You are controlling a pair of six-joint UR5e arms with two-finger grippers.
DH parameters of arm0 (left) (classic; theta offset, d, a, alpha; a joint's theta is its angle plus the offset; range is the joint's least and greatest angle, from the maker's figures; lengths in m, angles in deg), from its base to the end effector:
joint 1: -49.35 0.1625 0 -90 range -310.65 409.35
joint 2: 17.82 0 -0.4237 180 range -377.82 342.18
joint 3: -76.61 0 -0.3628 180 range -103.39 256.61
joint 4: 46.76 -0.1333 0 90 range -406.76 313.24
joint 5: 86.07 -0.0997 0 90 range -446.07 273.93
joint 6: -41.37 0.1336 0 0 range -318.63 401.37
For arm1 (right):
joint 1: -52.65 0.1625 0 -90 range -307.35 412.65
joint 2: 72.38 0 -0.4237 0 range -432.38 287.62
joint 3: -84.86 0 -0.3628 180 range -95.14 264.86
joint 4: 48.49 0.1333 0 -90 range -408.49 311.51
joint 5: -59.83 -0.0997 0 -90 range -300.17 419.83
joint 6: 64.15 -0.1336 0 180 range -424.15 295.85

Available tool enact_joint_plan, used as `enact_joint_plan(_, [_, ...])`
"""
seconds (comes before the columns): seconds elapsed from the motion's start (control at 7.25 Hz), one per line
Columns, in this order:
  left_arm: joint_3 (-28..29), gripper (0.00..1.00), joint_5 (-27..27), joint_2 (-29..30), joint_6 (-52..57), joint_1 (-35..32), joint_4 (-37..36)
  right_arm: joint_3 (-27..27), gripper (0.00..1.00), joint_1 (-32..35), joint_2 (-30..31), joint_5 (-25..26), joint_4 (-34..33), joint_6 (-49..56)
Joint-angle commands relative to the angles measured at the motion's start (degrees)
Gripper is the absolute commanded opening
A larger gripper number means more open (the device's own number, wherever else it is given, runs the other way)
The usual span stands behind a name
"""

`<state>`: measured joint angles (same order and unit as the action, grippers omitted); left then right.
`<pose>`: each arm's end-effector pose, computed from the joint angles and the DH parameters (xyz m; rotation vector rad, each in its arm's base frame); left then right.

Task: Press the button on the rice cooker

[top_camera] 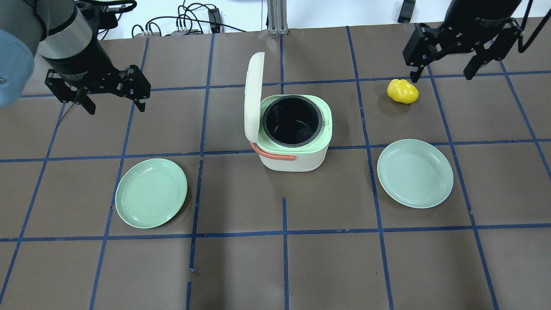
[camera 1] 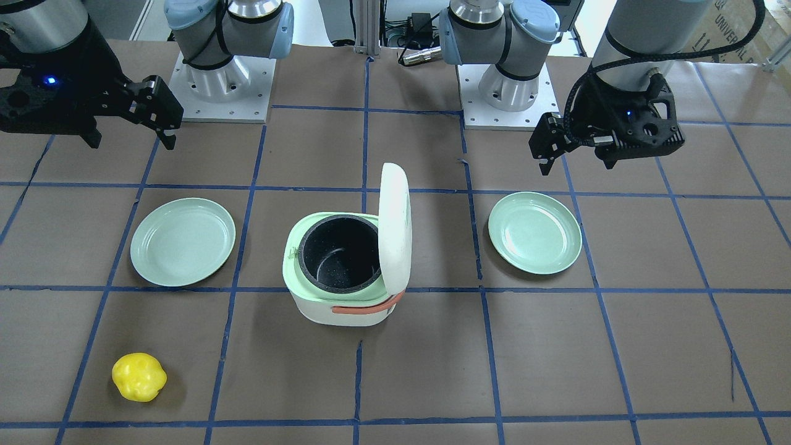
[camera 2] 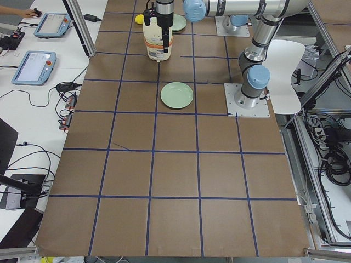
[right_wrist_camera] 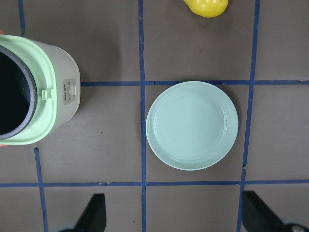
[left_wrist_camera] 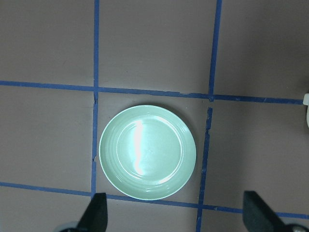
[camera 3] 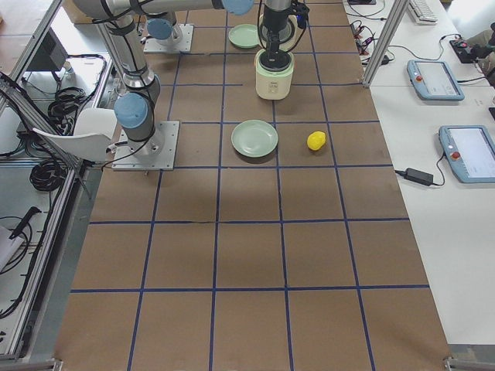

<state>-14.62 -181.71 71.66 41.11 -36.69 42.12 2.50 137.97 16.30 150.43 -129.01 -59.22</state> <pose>-0.0881 -0.4668 0.4495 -0.1126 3.0409 -0.0060 0.0937 -0.4718 0.4871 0.0073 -3.1346 -0.0875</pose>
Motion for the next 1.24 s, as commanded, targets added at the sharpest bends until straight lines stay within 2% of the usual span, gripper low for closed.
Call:
enact_joint_plan(0.0, [0.0,1.00,-0.1,0.0,0.0,0.0,0.1,-3.1,1.00,0.2,2.3,-1.1,-0.4,-0.5])
enact_joint_plan(0.28, [0.0,1.00,-0.1,0.0,0.0,0.0,0.0,-2.4,1.00,0.5,1.7,-5.1,-0.5,-0.7])
enact_joint_plan(1.1, [0.0,1.00,0.0,0.0,0.0,0.0,0.0,-3.5,1.00,0.4,1.3,-5.0,-2.2,-0.3])
